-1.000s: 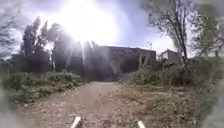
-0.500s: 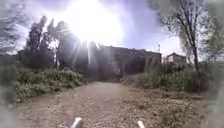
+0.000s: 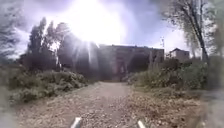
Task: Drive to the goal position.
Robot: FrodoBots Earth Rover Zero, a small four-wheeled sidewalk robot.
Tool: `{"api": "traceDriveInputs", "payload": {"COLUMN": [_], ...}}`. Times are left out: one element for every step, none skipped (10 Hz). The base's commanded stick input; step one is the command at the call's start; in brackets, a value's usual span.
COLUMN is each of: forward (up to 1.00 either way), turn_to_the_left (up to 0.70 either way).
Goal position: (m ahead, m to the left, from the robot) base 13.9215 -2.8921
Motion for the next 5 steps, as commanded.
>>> {"api": "traceDriveInputs", "payload": {"forward": [0.7,0.7,0.7,0.7,0.7], "turn_to_the_left": [0.0,0.0,0.0,0.0,0.0]}}
